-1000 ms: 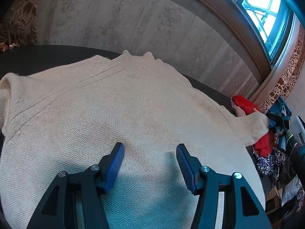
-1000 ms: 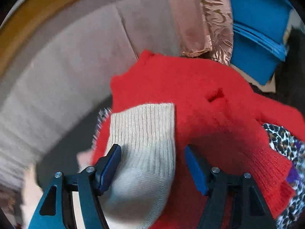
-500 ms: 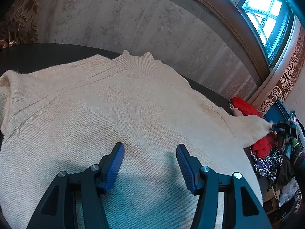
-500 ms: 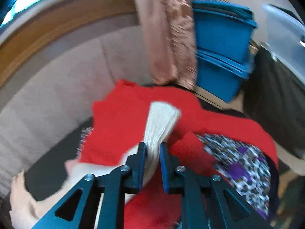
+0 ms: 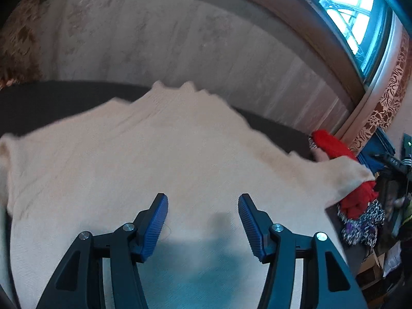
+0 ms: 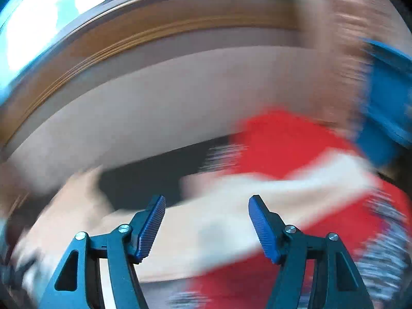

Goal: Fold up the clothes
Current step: 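Move the right gripper back over the sweater toward the collar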

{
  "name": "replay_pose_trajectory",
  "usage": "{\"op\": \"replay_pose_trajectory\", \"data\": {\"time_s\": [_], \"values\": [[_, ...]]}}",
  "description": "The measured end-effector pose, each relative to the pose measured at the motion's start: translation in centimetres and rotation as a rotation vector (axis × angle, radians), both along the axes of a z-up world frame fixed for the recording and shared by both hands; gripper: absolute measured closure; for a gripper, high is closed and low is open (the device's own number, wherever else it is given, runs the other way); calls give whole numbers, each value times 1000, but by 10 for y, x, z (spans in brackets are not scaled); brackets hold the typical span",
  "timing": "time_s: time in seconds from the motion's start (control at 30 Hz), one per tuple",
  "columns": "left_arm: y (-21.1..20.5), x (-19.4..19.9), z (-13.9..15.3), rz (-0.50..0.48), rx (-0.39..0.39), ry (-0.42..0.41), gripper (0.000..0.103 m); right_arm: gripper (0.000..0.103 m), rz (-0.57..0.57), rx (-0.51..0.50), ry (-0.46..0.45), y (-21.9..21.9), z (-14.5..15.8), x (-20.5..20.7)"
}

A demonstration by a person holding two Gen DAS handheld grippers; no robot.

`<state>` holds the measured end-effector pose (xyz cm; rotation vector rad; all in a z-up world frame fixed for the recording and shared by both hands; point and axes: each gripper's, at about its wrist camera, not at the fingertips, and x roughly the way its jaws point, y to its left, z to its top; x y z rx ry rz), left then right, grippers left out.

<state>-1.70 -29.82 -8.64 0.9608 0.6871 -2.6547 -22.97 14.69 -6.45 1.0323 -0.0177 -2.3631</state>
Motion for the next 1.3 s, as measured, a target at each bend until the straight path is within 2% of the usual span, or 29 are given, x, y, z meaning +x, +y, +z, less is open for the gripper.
{"op": "replay_pose_trajectory", "data": {"time_s": [0.07,0.1,0.17,0.3,0.37,0.4,0.47,0.53,0.6,0.67,0.77,0.87,0.93,1.03,1.07,1.17,1.27,1.3], "values": [[2,-12,4,-19,-46,-20,45,46,217,-31,-31,-57,-6,14],[2,-18,6,-27,-68,-31,45,56,305,-42,-50,-84,-11,19],[-6,-33,1,-14,-88,-73,45,59,380,-44,-102,-125,-30,23],[-24,-32,-16,44,-98,-148,45,59,385,-14,-172,-184,-71,15],[-32,-24,-28,68,-87,-160,45,59,312,-16,-238,-184,-94,-1],[-32,-17,-29,69,-83,-140,45,67,271,-19,-248,-179,-103,-8],[-31,-6,-30,76,-77,-117,45,74,209,-27,-168,-164,-106,-12],[-28,1,-32,89,-80,-107,45,92,146,-87,-172,-144,-114,-20],[-26,1,-33,94,-92,-114,45,95,121,-141,-199,-132,-119,-26],[-27,-3,-32,95,-100,-132,45,95,121,-166,-216,-128,-122,-28],[-31,-10,-26,88,-97,-149,45,95,118,-128,-195,-129,-119,-25],[-48,-8,-15,114,-86,-115,45,82,131,-6,-102,-144,-97,-4],[-62,-8,-11,138,-89,-116,45,66,198,-8,-32,-152,-79,16],[-80,-10,-9,161,-82,-132,45,51,344,21,23,-179,-63,48],[-85,-11,-11,166,-98,-141,45,50,391,34,28,-190,-62,57],[-100,-10,-20,188,-129,-187,45,48,466,65,10,-212,-71,75],[-110,-2,-35,209,-142,-233,45,44,469,90,-23,-216,-89,81],[-112,3,-37,203,-137,-205,45,43,463,99,-36,-215,-95,81]]}}
